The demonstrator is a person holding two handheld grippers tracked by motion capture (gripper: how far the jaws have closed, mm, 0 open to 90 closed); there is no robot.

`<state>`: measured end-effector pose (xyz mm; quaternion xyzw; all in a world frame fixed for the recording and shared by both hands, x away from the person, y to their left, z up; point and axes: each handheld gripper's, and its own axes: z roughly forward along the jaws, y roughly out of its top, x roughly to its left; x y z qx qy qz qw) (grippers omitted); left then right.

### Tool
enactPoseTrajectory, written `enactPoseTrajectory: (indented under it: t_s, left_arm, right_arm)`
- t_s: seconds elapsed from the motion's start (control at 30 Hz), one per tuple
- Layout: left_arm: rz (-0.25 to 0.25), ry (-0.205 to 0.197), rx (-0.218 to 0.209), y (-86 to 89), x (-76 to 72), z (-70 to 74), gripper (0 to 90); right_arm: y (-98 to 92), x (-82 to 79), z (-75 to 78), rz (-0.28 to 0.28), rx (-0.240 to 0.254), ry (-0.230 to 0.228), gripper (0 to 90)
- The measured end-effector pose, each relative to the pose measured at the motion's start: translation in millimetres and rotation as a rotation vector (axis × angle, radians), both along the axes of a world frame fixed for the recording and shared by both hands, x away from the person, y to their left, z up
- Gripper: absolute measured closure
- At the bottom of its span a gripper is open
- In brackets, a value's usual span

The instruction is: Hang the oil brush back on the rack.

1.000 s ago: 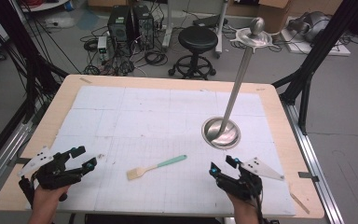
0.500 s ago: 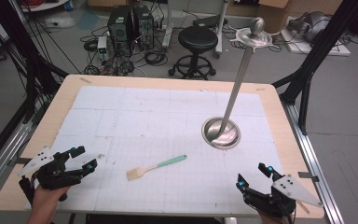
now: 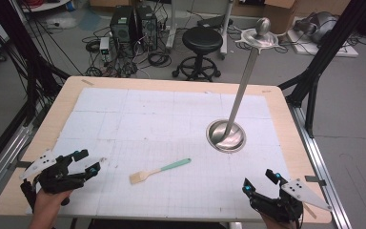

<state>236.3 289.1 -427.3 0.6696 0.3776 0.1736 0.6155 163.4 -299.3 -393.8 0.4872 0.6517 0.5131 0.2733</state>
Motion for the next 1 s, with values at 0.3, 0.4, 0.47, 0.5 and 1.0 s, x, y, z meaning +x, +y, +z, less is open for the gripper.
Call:
enactPoseTrajectory:
  t_s: [0.3, 0.4, 0.47, 0.5, 1.0]
  left_arm:
    - [-0.011, 0.007, 0.015, -4.6, 1.6, -0.4, 21.7]
    - [-0.019, 0.009, 0.025, -6.3, 1.5, -0.1, 21.6]
    - [-0.026, 0.015, 0.028, -8.4, 2.2, 0.4, 20.9]
    - [-0.028, 0.018, 0.033, -9.1, 2.9, 0.7, 19.2]
    - [-0.191, 0.039, 0.105, -62.2, 29.7, 33.3, 25.2]
  right_arm:
    - [4.8, 0.9, -0.8, 0.01, -0.024, 0.006, 15.9]
    - [5.1, 2.0, -2.0, 0.012, -0.026, 0.014, 16.0]
    - [5.8, 1.8, -1.8, 0.014, -0.024, 0.018, 16.0]
    - [6.0, 2.2, -1.9, 0.018, -0.028, 0.011, 16.1]
    - [-0.4, 0.4, -0.6, 0.029, -0.018, 0.021, 16.3]
